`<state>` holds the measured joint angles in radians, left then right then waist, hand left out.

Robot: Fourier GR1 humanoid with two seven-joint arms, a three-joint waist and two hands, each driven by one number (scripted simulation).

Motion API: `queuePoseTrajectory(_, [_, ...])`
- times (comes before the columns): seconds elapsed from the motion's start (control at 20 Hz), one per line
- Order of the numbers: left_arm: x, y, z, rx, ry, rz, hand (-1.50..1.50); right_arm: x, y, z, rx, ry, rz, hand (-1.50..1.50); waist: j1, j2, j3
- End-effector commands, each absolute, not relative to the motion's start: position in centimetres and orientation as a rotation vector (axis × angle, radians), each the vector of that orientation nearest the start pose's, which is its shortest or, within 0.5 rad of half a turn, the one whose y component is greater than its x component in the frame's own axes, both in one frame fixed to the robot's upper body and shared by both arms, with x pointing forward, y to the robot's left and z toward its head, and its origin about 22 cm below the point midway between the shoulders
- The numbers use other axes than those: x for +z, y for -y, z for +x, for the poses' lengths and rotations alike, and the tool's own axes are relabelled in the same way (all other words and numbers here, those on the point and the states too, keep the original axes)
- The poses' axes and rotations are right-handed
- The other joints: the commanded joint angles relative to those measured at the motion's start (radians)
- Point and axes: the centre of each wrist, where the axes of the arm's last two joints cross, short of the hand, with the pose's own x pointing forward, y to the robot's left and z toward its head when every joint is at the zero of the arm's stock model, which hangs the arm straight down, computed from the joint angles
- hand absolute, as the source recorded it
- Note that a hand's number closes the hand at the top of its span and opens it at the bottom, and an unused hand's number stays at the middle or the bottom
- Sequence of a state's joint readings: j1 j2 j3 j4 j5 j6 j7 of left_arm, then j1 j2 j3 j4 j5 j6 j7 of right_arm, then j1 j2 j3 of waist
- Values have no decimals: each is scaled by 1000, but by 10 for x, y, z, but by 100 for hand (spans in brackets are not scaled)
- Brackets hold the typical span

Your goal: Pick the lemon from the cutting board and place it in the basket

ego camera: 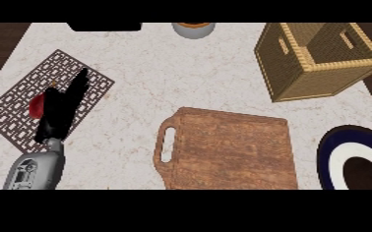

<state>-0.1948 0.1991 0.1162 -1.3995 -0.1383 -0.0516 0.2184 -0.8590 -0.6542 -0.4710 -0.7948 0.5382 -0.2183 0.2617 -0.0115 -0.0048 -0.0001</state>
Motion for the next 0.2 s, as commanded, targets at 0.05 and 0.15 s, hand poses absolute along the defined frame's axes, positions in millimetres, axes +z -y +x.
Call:
queuePoseTrajectory(0.05, [35,-289,294,-202,1358,291,0,205,482,339,-127,1353,-1109,-150,-4,0,0])
queuePoseTrajectory(0.15, [17,-280,284,-196,1338,264,0,227,510,314,-185,1384,-1116,-150,-11,-1,0])
